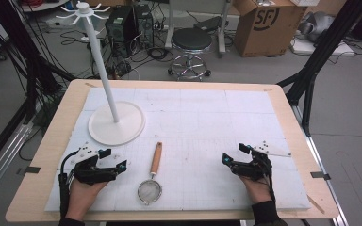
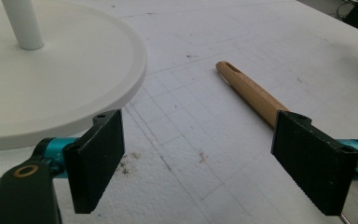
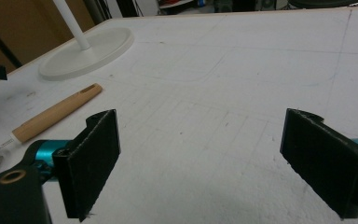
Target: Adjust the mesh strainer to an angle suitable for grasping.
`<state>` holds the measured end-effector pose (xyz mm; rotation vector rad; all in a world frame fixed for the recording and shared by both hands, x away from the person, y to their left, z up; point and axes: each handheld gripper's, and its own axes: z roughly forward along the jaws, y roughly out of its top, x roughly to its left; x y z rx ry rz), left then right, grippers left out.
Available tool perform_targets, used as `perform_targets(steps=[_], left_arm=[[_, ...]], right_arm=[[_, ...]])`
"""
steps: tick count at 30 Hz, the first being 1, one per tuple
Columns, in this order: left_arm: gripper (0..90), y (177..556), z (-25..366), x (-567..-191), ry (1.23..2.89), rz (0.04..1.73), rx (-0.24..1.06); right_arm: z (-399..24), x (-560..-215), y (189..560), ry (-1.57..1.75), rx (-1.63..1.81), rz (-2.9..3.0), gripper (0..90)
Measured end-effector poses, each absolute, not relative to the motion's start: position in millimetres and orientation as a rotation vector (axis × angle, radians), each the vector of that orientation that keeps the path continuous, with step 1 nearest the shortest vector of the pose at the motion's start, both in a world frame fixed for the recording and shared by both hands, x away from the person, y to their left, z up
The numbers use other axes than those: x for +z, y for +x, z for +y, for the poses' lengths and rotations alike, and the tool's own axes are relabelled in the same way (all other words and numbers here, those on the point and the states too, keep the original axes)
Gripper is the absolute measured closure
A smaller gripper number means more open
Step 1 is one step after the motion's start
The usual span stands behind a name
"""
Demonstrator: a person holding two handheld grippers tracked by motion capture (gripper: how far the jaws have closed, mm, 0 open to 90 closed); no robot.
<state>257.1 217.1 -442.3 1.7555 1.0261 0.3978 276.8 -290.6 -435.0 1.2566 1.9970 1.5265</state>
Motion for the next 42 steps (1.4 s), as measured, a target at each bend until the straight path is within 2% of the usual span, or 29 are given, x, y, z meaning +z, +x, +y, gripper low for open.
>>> perform_targets(steps=[8, 10, 17, 20, 21, 23, 25, 26, 35, 36, 42], left_arm=[[17.8, 255, 220, -442, 1.746, 1.028, 0.397], [17.8, 255, 220, -443, 1.747, 1.029, 0.398], [17.8, 254, 221, -443, 1.748, 1.034, 0.403], [18.0, 254, 222, -443, 1.749, 1.038, 0.405], [18.0, 254, 222, -443, 1.749, 1.038, 0.405], [18.0, 254, 222, -444, 1.747, 1.043, 0.407], [18.0, 253, 222, -444, 1.749, 1.042, 0.407], [18.0, 253, 222, -444, 1.751, 1.04, 0.407], [18.1, 253, 224, -444, 1.742, 1.047, 0.411], [18.1, 253, 224, -444, 1.742, 1.045, 0.411], [18.3, 252, 225, -443, 1.736, 1.039, 0.41]], right_arm=[[-288, -436, 278, 1.255, 1.525, 2.004, 11.9], [-288, -436, 279, 1.258, 1.527, 2.005, 14.8], [-284, -437, 281, 1.246, 1.547, 2.051, 44.4], [-283, -438, 282, 1.239, 1.573, 2.073, 53.0], [-283, -438, 282, 1.239, 1.573, 2.073, 53.0], [-281, -438, 283, 1.242, 1.6, 2.089, 61.4], [-281, -438, 283, 1.243, 1.606, 2.095, 63.7], [-280, -438, 283, 1.247, 1.624, 2.103, 68.9], [-275, -435, 286, 1.253, 1.636, 2.133, 83.4], [-273, -433, 287, 1.256, 1.652, 2.129, 88.4], [-262, -433, 291, 1.238, 1.659, 2.17, 89.6]])
